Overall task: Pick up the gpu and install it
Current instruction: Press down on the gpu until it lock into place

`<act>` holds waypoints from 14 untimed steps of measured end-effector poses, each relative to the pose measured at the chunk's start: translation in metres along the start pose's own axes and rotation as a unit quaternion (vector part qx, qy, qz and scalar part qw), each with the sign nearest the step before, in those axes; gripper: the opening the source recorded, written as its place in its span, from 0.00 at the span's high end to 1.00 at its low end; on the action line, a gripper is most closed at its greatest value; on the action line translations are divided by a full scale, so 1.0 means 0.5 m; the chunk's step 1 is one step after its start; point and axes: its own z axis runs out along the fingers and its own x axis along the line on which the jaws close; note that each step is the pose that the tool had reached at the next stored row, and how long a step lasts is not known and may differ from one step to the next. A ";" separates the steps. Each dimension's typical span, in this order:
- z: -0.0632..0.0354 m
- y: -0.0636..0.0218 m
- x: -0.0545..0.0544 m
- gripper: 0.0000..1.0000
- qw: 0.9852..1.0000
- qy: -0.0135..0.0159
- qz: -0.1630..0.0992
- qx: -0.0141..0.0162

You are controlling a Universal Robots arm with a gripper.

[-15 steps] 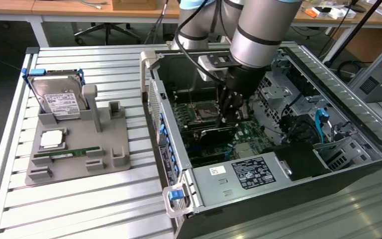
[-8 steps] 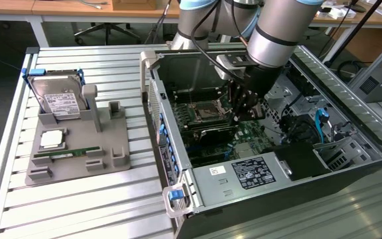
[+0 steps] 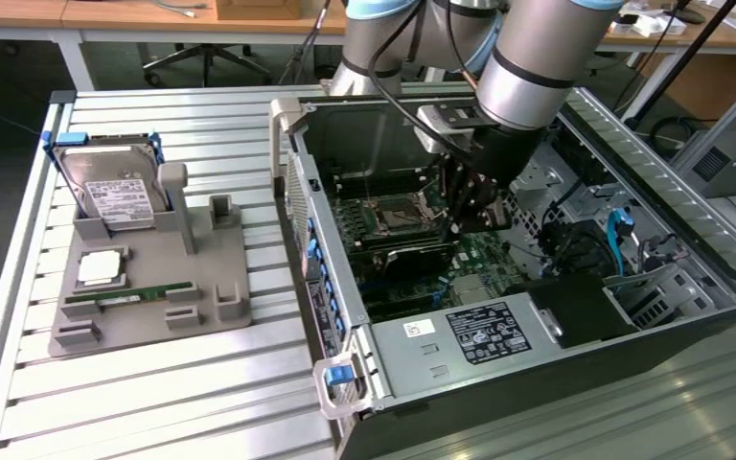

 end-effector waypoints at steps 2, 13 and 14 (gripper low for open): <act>0.003 0.026 0.000 0.89 1.000 0.000 0.000 0.000; 0.029 0.161 -0.013 0.89 1.000 0.000 0.000 0.000; 0.031 0.161 -0.013 0.89 1.000 0.000 0.000 0.000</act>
